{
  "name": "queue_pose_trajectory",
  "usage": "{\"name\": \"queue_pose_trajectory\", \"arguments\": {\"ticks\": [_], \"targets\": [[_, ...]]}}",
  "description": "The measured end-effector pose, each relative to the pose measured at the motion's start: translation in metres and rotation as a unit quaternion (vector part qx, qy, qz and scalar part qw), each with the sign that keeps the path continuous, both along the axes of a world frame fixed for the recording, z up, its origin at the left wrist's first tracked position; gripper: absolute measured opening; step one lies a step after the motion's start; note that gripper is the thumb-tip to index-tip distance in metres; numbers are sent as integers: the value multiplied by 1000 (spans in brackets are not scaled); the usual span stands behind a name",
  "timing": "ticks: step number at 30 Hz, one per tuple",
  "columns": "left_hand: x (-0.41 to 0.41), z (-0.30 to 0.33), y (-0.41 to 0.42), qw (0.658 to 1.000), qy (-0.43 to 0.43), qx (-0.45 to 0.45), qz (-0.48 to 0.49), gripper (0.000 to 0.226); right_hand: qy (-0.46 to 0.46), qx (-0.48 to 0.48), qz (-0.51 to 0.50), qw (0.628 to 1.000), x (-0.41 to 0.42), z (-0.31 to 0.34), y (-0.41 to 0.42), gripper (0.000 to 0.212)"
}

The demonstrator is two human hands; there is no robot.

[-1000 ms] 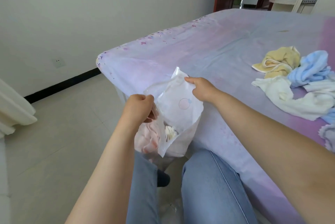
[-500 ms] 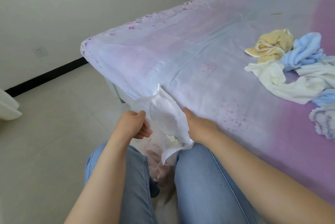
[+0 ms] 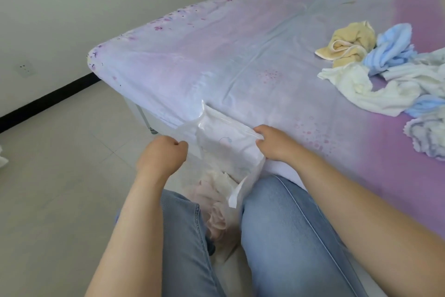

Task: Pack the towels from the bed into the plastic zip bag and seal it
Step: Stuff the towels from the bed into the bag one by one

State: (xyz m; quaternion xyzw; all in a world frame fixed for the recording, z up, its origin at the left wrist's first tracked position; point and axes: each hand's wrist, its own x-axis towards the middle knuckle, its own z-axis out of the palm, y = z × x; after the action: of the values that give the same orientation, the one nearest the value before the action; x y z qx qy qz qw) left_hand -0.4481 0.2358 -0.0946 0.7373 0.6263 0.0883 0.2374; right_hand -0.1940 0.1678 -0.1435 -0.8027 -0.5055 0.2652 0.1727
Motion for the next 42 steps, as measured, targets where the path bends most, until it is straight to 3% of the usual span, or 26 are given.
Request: {"name": "queue_pose_trajectory", "arguments": {"ticks": [7,10,13,15,18,20,24,26,31,35,37,40,42], "targets": [[22,-3,-24,977,-183,-51,-103,39,-129,-94,71,985,5,44,-40,31],[24,-5,-35,960,-164,-123,-190,40,-78,-144,73,984,17,61,-56,45],[26,-9,-40,956,-107,-134,-238,40,-68,-194,61,977,30,66,-66,63],[31,-11,-43,950,-100,-142,-260,41,-72,-193,59,977,39,60,-70,63],[42,-19,-50,939,-162,-151,-264,39,-54,-140,33,988,56,52,-64,66],[49,-27,-53,942,-202,-112,-246,38,-44,-57,-54,996,75,49,-52,66],[58,-41,-54,944,-247,-34,-215,31,-180,107,-220,953,131,43,-37,33],[61,-47,-55,944,-246,-11,-219,31,-197,87,-264,940,160,35,-38,35],[59,-56,-51,942,-251,-18,-222,33,-89,11,-324,942,195,18,-37,64],[54,-52,-49,939,-278,-40,-200,31,-63,181,-303,934,171,24,-24,30],[50,-53,-49,944,-274,-32,-178,27,-7,245,-281,928,146,32,-16,30],[44,-56,-48,951,-263,-29,-158,21,67,238,-188,951,107,55,-11,54],[41,-57,-48,955,-255,-31,-149,23,31,212,-130,968,87,71,-18,38]]}}
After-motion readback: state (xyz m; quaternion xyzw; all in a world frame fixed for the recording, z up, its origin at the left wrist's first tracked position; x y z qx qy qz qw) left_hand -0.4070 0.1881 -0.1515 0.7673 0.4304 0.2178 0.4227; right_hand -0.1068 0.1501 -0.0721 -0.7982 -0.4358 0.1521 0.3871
